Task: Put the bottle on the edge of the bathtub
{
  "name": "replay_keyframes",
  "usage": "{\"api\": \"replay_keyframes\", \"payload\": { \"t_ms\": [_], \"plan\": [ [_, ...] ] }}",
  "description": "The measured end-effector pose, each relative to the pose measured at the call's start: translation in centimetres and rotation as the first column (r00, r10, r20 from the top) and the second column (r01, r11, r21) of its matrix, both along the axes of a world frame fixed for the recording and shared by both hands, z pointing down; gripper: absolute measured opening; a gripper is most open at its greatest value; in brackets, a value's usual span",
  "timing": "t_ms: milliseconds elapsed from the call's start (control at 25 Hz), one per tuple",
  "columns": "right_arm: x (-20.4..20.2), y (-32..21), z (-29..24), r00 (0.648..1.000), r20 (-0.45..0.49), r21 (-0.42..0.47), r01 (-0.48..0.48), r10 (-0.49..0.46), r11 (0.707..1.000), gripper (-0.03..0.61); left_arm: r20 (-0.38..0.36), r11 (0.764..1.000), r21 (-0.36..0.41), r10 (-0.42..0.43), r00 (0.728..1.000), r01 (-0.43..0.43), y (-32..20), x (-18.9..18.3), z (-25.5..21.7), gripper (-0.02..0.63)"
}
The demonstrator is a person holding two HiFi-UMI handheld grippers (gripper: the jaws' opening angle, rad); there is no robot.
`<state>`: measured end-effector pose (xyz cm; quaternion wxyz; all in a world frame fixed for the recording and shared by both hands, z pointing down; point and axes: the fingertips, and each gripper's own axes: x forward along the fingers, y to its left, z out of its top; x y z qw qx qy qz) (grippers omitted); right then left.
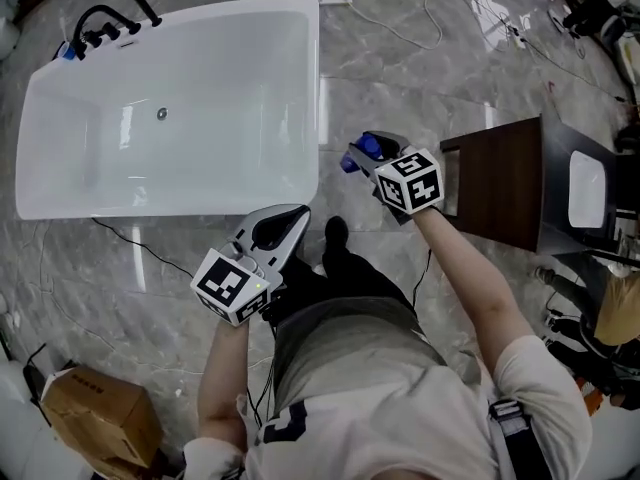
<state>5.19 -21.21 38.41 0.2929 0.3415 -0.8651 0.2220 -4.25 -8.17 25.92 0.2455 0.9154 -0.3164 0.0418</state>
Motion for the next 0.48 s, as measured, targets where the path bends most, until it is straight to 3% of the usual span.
{"api": "replay_keyframes", "payload": {
  "t_ms": [240, 480],
  "plan": [
    [1.1, -2.1, 4.0, 0.998, -0.028, -0.013, 0.053, -0.053, 0.999, 0.163, 0.035, 0.999, -0.010, -0.047, 0.998, 0.047, -1.3, 2.0, 2.7, 0.058],
    [1.8, -4.3, 8.8, 0.999, -0.029, -0.079, 0.031, -0.033, 0.996, 0.163, 0.035, 0.994, -0.041, -0.099, 0.994, 0.100, -2.5, 4.0, 6.1, 0.058]
  ]
}}
